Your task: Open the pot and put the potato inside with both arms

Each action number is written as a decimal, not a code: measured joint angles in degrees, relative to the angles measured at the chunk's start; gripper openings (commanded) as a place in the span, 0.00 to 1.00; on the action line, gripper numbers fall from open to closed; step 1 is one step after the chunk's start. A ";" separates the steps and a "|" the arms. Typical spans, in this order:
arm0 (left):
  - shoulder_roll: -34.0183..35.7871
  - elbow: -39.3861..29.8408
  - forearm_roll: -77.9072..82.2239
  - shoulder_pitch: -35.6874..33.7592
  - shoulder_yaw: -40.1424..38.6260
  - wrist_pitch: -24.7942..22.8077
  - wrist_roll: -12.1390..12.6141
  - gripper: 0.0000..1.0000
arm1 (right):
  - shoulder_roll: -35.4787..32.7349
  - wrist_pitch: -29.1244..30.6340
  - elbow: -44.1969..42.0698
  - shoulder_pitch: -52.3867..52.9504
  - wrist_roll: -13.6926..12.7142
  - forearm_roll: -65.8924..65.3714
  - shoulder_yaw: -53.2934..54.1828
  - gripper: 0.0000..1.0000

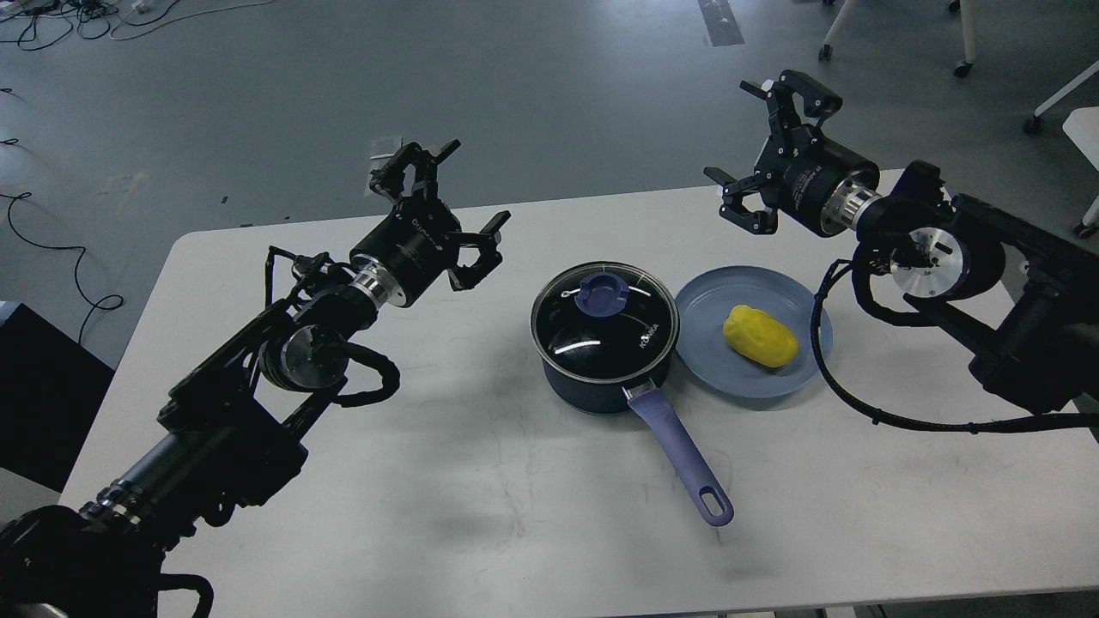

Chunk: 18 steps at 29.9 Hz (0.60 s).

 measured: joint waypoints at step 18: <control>0.67 0.88 -0.50 0.86 -1.16 0.13 -0.14 0.99 | 0.01 9.30 0.36 -4.42 0.13 -0.57 2.17 1.00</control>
